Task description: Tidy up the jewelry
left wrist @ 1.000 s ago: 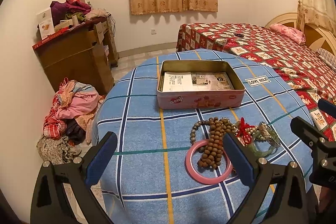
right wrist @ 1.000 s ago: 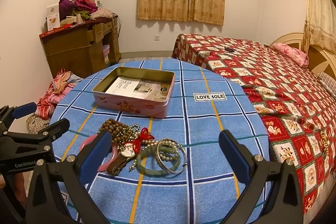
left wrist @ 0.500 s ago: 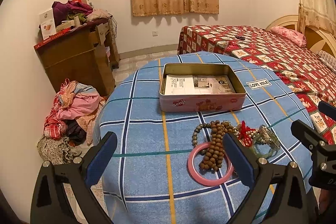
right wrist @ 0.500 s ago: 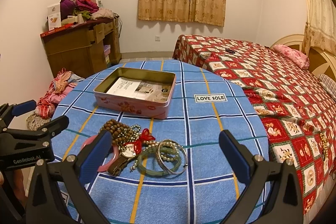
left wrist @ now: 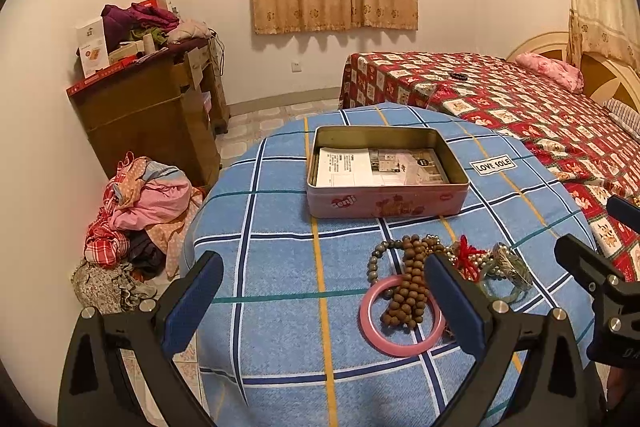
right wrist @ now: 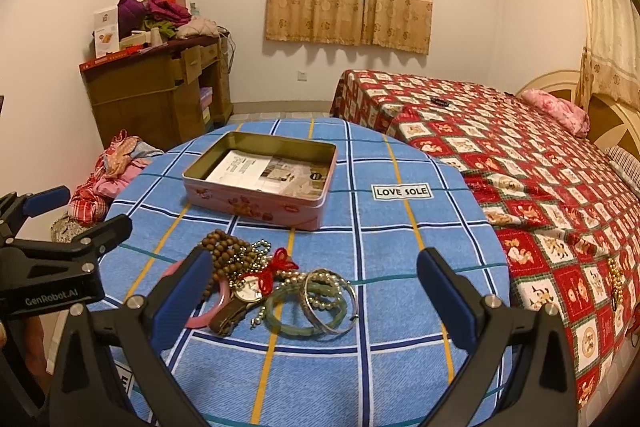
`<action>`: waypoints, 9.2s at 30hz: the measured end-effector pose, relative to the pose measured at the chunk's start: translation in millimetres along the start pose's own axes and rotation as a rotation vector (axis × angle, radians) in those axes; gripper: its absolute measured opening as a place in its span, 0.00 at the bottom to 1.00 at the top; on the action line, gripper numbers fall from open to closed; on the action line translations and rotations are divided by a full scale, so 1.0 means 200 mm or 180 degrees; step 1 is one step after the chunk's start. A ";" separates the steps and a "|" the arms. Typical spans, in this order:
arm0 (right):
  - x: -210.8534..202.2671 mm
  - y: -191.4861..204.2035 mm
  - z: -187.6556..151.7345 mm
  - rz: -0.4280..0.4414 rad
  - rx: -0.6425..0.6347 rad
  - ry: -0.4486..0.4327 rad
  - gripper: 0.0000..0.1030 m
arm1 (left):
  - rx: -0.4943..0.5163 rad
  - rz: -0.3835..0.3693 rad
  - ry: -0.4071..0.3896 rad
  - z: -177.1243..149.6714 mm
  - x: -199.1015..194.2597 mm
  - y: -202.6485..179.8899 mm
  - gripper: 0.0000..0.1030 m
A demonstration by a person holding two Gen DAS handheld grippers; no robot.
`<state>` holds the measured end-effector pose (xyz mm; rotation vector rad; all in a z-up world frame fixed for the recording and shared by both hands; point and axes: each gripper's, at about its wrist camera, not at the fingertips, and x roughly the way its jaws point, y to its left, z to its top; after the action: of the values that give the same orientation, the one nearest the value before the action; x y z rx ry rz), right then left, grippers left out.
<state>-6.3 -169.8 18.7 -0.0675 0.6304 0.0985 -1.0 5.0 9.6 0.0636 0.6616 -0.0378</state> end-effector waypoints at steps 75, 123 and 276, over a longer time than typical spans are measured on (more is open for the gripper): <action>0.34 -0.06 -0.26 0.0234 -0.0034 0.0579 0.10 | 0.0201 -0.0698 0.0132 -0.03 0.30 -0.11 0.10; 0.20 -0.07 -0.07 0.0331 -0.0210 0.0200 0.09 | 0.0201 -0.0868 -0.0053 0.18 0.18 -0.06 0.14; 0.42 -0.08 -0.26 0.0336 -0.0013 0.0699 0.09 | 0.0285 -0.0615 0.0467 -0.21 0.42 0.01 0.08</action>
<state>32.8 -184.8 -71.9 -0.0494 0.8534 0.1961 39.5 8.1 -74.3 0.0891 0.8111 -0.2508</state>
